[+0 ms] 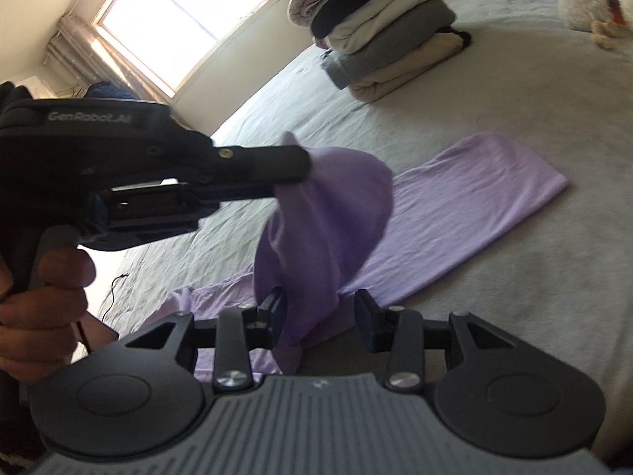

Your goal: Fold clothes

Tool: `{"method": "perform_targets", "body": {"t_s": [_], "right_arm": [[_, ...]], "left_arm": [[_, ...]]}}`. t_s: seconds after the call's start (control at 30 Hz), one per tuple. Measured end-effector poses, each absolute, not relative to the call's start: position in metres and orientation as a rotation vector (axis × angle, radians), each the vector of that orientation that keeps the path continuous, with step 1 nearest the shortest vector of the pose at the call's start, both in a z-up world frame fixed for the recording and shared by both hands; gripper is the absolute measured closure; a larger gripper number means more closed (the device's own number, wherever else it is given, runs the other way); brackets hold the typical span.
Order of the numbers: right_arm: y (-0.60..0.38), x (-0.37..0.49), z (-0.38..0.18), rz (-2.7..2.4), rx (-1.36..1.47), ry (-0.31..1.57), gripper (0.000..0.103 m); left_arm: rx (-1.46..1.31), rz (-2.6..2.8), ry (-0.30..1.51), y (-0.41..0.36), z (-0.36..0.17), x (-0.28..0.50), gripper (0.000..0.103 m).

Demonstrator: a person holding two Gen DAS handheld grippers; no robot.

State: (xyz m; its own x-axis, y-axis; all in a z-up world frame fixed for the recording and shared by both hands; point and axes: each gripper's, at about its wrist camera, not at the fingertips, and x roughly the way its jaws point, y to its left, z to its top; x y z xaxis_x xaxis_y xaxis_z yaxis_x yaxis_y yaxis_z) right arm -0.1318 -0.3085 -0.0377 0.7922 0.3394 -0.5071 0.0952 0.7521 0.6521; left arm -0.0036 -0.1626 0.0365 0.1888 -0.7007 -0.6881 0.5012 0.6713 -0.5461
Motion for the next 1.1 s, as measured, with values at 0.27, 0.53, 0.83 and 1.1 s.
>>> {"method": "perform_targets", "body": {"t_s": [0.27, 0.53, 0.83, 1.1], "right_arm": [[-0.323, -0.144, -0.032, 0.145, 0.752, 0.570, 0.061], [-0.324, -0.141, -0.037, 0.109, 0.739, 0.622, 0.061], [-0.350, -0.152, -0.054, 0.036, 0.798, 0.633, 0.061], [-0.353, -0.155, -0.055, -0.108, 0.678, 0.622, 0.061]], "left_arm": [[-0.250, -0.765, 1.032, -0.171, 0.051, 0.003, 0.099], [-0.254, -0.848, 1.176, -0.208, 0.035, 0.009, 0.099], [-0.169, -1.004, 1.119, -0.221, 0.038, 0.002, 0.079], [0.074, -0.951, 1.049, -0.223, 0.007, 0.020, 0.074]]}}
